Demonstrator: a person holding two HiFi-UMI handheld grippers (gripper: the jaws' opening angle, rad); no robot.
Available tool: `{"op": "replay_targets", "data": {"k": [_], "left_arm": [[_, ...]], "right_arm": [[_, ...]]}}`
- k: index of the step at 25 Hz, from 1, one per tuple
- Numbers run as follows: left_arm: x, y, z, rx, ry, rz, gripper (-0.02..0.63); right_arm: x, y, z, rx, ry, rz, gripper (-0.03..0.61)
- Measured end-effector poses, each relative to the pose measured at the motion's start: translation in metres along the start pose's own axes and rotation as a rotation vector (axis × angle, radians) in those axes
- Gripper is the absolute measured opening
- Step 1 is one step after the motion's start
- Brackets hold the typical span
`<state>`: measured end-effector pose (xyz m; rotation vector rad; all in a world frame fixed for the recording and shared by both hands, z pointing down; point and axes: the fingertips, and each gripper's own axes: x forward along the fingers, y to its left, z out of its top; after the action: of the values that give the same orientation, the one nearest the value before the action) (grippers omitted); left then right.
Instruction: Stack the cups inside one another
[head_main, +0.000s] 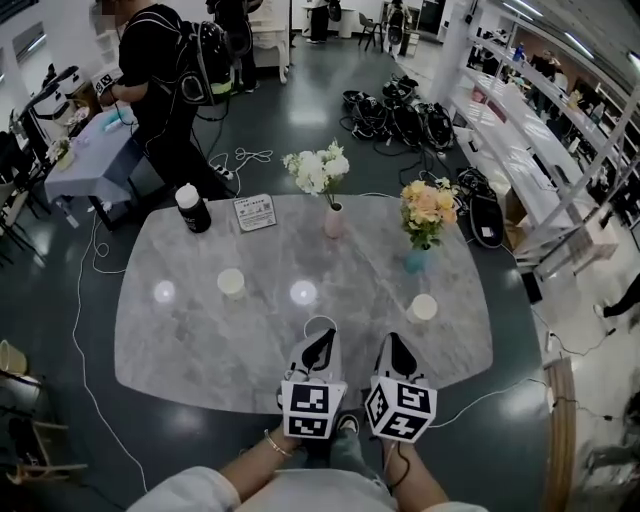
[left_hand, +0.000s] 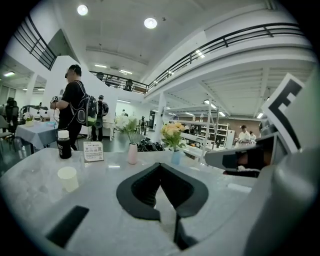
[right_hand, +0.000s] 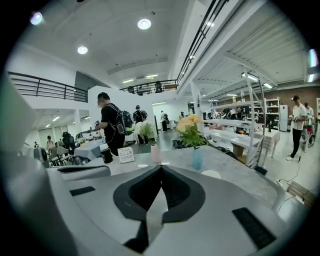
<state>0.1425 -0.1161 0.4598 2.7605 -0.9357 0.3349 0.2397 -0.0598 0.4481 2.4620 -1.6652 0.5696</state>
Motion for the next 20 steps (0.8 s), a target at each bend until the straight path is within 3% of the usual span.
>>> {"op": "replay_targets", "data": {"k": [11, 20], "left_arm": [[0.041, -0.069, -0.023, -0.005, 0.088, -0.049, 0.0], [0.077, -0.084, -0.054, -0.023, 0.12, -0.037, 0.0]], "right_arm": [[-0.003, -0.088, -0.014, 0.07, 0.026, -0.052, 0.005], [0.023, -0.127, -0.051, 0.097, 0.096, -0.046, 0.006]]}}
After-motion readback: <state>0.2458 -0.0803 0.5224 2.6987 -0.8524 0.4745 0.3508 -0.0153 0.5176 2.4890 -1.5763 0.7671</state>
